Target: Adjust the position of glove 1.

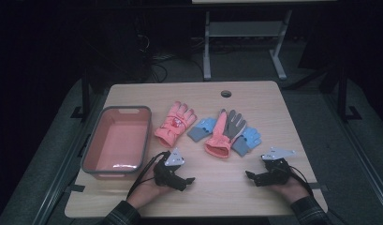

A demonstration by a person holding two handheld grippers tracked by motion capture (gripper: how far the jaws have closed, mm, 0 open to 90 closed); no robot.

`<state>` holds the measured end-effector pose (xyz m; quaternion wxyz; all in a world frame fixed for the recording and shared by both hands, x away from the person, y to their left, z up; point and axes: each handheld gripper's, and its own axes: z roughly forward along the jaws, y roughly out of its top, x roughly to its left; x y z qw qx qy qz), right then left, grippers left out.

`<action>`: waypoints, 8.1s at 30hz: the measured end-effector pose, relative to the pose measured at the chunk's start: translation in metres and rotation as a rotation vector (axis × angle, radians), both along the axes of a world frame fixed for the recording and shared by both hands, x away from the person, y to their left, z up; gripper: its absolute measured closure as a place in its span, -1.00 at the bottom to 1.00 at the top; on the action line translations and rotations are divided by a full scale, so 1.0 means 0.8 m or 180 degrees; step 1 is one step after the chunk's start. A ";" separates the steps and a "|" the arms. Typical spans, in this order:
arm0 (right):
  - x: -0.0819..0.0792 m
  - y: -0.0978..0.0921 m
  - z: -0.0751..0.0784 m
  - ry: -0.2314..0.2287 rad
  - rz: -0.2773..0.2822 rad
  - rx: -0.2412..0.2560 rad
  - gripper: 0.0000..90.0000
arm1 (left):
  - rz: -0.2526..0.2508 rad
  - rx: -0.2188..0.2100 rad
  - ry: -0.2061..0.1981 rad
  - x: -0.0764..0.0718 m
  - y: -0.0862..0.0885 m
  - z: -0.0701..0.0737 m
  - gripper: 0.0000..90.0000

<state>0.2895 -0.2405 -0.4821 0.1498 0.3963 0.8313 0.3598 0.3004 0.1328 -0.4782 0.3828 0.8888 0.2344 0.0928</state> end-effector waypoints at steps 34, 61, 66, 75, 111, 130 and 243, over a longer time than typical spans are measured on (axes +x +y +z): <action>0.052 0.003 0.040 0.0015 -0.0067 0.0072 1.00 | -0.0105 0.0000 -0.0018 0.001 0.004 0.000 -0.72; 0.079 0.017 0.020 0.0159 0.0044 -0.0091 1.00 | -0.0115 0.0014 -0.0014 0.001 0.004 0.001 -0.72; 0.062 0.017 0.021 0.0219 0.0137 -0.0070 1.00 | -0.0110 0.0008 -0.0017 0.001 0.004 0.000 -0.72; 0.030 0.022 0.024 0.0316 0.0254 -0.0064 1.00 | -0.0111 0.0006 -0.0025 0.001 0.004 0.000 -0.72; 0.000 -0.034 0.023 0.0498 -0.0117 0.0101 0.56 | -0.0108 0.0010 -0.0023 0.001 0.004 0.000 -0.72; -0.004 -0.048 0.052 0.0213 -0.0192 0.0267 0.91 | -0.0101 0.0010 -0.0022 0.002 0.004 0.000 -0.72; -0.018 0.014 0.040 0.0255 0.0394 0.0150 0.06 | -0.0104 0.0022 -0.0016 0.000 0.005 0.001 -0.72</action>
